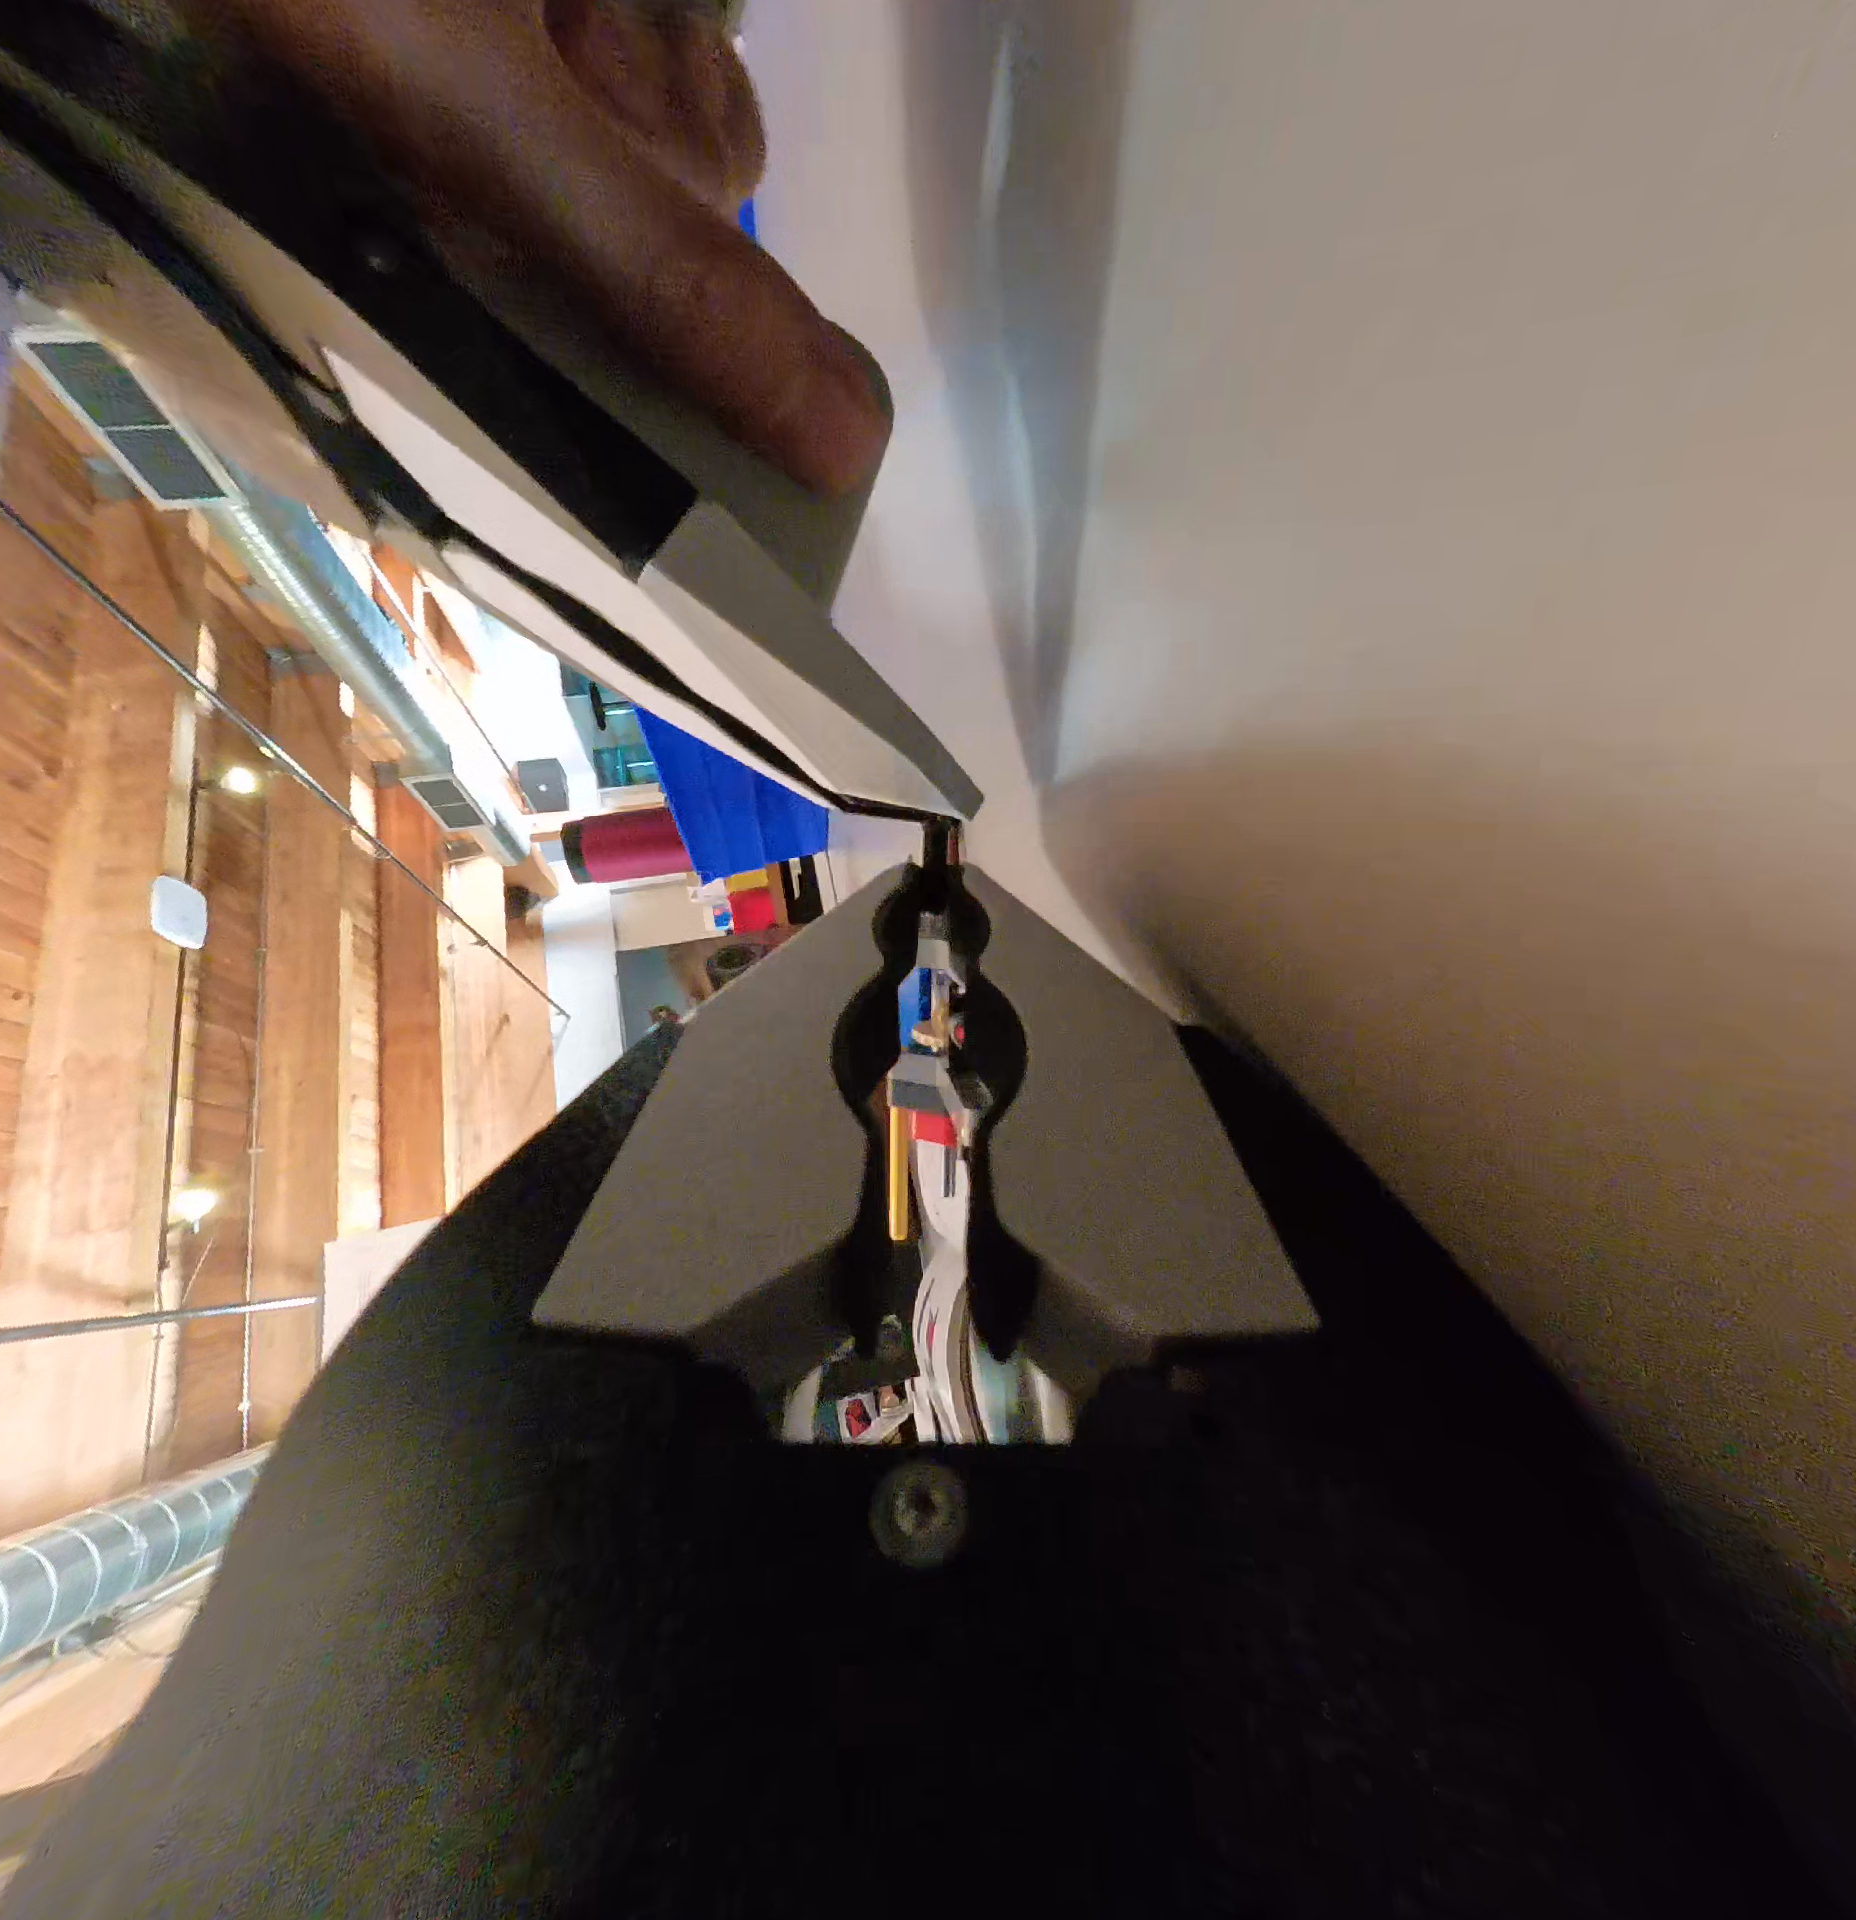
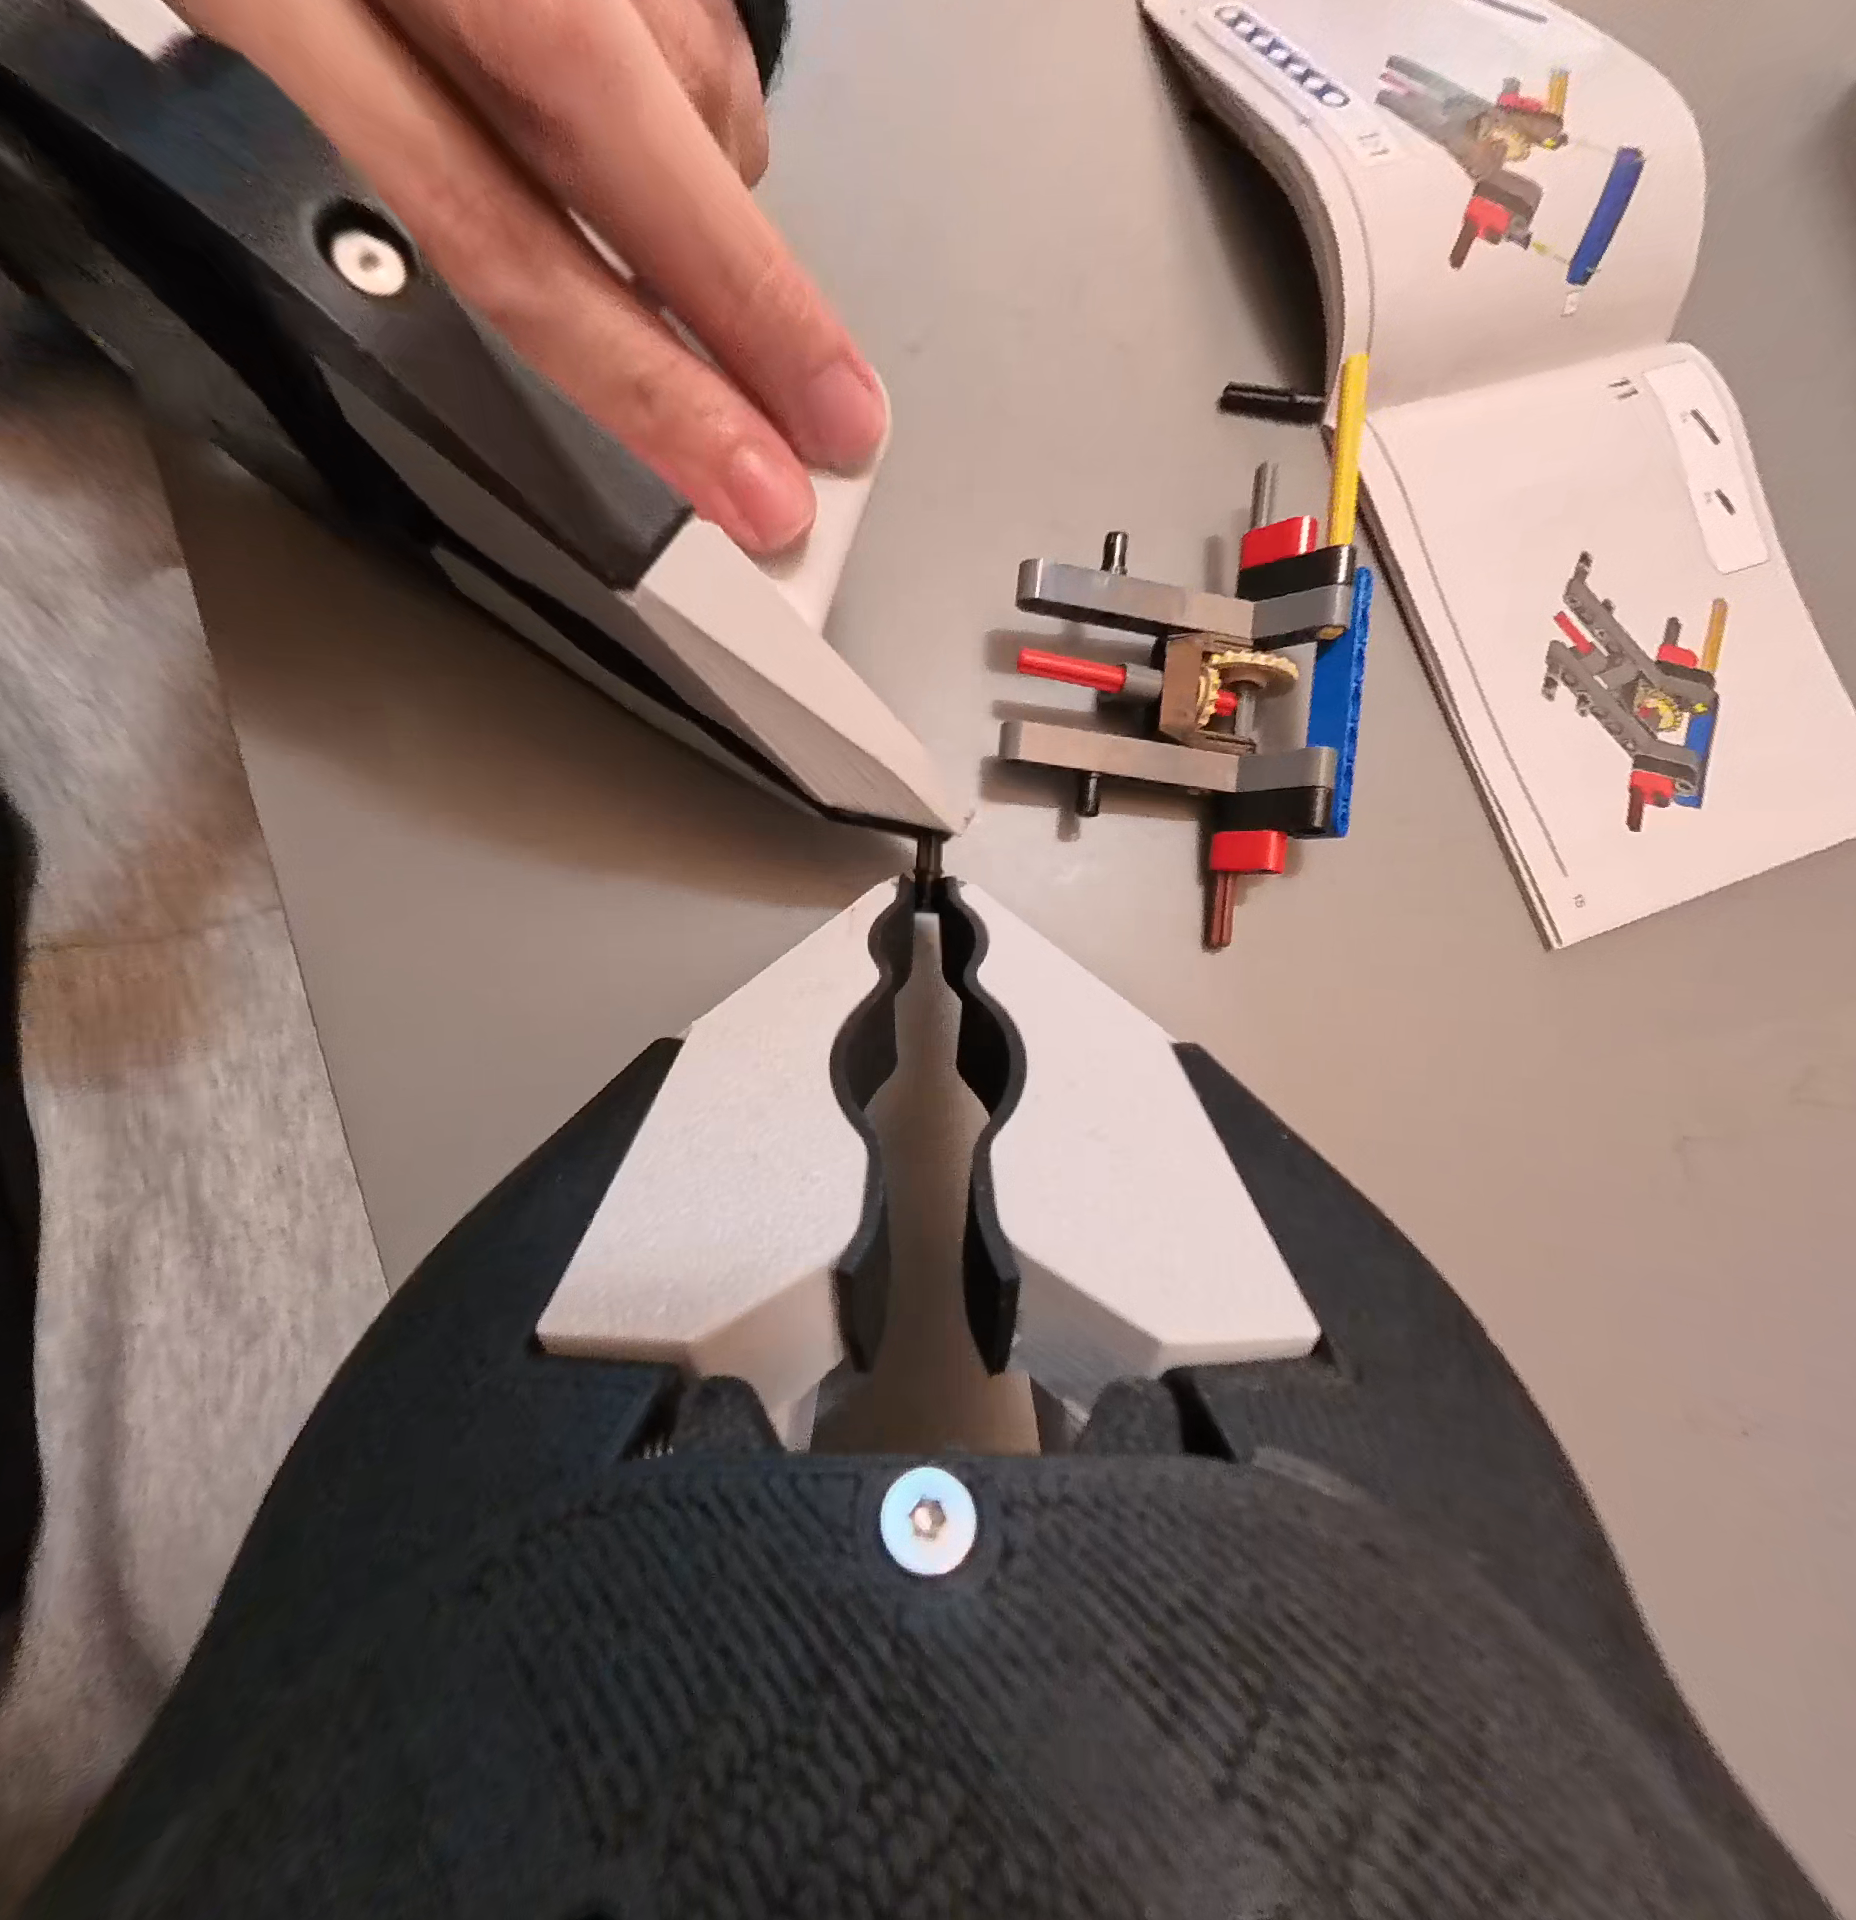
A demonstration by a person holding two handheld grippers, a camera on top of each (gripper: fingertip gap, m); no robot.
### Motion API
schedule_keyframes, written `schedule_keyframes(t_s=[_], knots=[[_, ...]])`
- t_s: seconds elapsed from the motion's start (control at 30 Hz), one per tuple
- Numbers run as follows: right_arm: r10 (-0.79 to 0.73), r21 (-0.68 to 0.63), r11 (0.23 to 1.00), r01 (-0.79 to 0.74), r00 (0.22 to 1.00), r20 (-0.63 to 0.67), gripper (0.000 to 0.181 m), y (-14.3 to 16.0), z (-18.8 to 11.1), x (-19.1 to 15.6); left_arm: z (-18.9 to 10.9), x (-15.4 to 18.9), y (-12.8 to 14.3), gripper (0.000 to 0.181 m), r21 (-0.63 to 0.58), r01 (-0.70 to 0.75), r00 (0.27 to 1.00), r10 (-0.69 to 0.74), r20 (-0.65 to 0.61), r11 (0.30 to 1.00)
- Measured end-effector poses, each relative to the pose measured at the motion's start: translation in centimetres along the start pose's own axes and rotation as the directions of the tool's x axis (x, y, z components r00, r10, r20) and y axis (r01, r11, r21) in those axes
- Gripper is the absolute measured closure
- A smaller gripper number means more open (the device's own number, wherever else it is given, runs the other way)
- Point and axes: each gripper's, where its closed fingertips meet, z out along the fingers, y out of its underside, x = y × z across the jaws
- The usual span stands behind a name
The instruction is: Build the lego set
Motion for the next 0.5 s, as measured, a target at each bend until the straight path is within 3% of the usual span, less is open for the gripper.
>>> schedule_keyframes(t_s=[0.03, 0.2, 0.5], knots=[[0.011, 0.023, 1.0, -0.011, 1.0, 0.0, 0.179, -0.2, -0.1, 0.1, 0.0, -0.1, 0.1, 0.179, -0.006, 0.013, 1.0, -0.013, 0.005, 1.0], [0.071, 0.195, 0.978, -0.074, 0.997, 0.024, 0.179, -1.3, -0.6, 0.7, 0.0, -0.8, 0.7, 0.179, 0.005, 0.214, 0.977, -0.214, -0.009, 0.977], [0.095, 0.321, 0.941, -0.104, 0.995, 0.044, 0.179, -2.3, -1.1, 1.2, 0.0, -1.7, 1.2, 0.179, 0.015, 0.307, 0.952, -0.307, 0.016, 0.952]])
